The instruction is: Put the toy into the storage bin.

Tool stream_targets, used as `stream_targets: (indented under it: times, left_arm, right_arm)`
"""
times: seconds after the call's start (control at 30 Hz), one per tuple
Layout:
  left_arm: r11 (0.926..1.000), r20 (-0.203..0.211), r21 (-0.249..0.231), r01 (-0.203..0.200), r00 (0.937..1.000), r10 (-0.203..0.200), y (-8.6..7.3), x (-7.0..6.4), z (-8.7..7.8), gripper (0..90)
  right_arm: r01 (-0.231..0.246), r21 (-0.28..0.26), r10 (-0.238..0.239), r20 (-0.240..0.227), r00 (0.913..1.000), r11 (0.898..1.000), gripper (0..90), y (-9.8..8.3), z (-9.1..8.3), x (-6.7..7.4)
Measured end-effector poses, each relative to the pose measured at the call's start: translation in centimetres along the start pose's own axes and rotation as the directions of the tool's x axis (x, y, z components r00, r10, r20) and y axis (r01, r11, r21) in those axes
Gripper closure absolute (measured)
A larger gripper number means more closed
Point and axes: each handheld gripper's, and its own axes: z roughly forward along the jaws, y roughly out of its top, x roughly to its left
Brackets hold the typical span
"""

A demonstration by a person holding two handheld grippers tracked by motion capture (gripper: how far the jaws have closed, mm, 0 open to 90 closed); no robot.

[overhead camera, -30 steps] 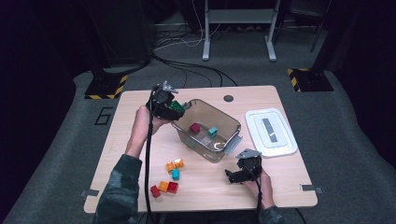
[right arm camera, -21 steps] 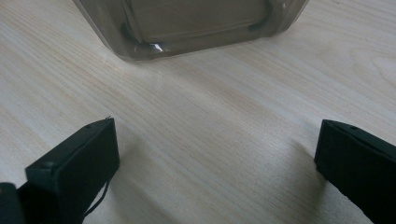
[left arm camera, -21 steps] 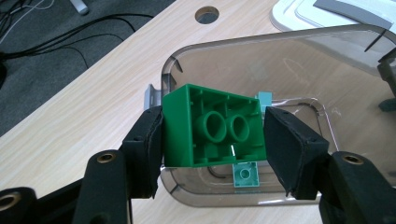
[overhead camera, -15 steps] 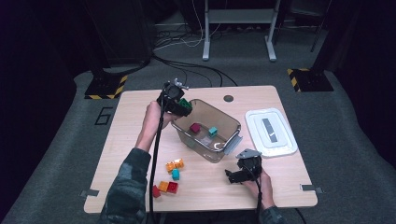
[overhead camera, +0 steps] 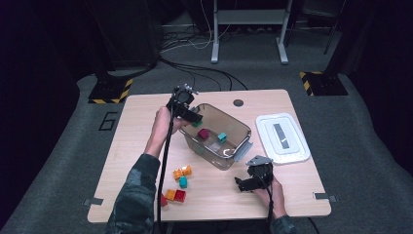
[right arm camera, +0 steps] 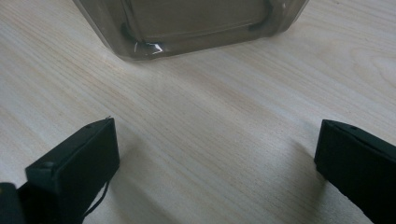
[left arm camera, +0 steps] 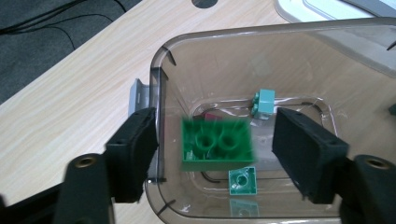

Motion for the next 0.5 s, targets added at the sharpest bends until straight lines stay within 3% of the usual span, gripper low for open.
stream_targets:
  times: [0.27, 0.5]
  left_arm:
    - [0.9999, -0.005, -0.009, 0.013, 0.9999, -0.013, -1.0, 0.2, -0.9, 16.8]
    - [0.9996, -0.023, -0.028, -0.007, 0.9997, 0.006, -2.2, 0.1, -2.4, 14.6]
  right_arm:
    - [0.003, 0.001, -0.003, 0.0, 1.0, 1.0, 0.0, 0.0, 0.0, 0.0]
    - [0.003, 0.001, -0.003, 0.0, 1.0, 1.0, 0.0, 0.0, 0.0, 0.0]
